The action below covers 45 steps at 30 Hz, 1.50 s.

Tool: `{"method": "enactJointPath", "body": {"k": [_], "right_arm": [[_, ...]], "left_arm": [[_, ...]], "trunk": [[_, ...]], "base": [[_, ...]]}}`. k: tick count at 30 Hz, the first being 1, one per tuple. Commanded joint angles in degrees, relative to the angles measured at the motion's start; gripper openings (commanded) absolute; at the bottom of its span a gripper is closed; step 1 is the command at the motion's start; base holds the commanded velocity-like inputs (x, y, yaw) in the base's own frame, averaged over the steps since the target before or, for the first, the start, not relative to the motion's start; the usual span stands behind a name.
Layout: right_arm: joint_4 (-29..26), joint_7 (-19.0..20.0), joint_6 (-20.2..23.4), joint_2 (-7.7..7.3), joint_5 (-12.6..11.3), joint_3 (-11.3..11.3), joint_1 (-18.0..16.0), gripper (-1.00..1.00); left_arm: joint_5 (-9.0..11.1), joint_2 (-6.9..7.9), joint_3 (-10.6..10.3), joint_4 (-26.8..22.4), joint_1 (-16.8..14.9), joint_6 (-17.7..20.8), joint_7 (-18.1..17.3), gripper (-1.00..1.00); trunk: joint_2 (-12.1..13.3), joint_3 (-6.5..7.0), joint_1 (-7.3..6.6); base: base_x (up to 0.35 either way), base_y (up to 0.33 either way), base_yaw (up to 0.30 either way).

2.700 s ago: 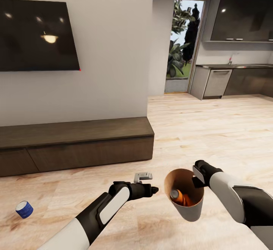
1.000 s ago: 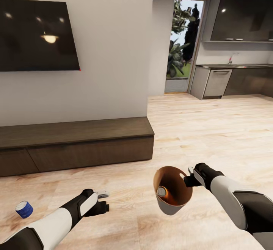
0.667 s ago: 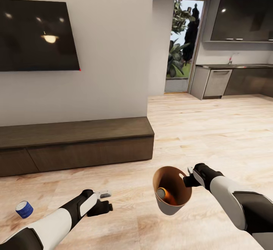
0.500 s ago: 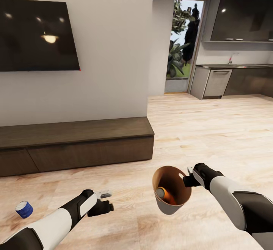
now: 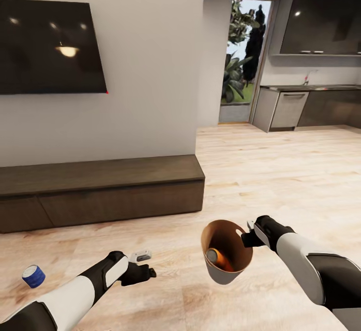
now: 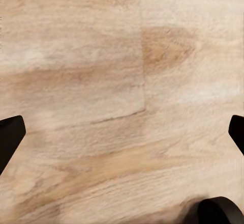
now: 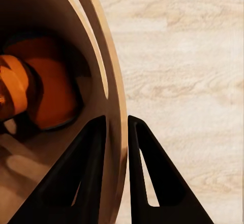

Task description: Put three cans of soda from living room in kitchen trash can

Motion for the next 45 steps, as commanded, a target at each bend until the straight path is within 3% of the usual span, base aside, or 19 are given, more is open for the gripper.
{"method": "enactJointPath", "body": {"k": [1, 18, 45], "right_arm": [[-0.09, 0.27, 0.05, 0.01, -0.74, -1.05, -0.03, -1.00], [-0.04, 0.43, -0.30, 1.06, -0.62, -1.03, -0.03, -1.00], [-0.91, 0.27, -0.12, 1.86, -0.62, -0.94, -0.03, -1.00]], "left_arm": [[-0.02, 0.00, -0.01, -0.01, 0.00, -0.03, -0.09, 1.00], [-0.10, 0.00, -0.06, -0.04, 0.04, -1.34, -0.24, 1.00], [-0.13, -0.03, -0.15, -0.05, 0.04, -1.42, -0.28, 1.00]], "trunk": [[0.00, -0.01, 0.00], [0.00, -1.05, 0.00], [0.00, -1.15, 0.00]], "base": [[0.000, 0.000, 0.161], [0.000, 0.000, 0.154], [0.000, 0.022, 0.012]]}}
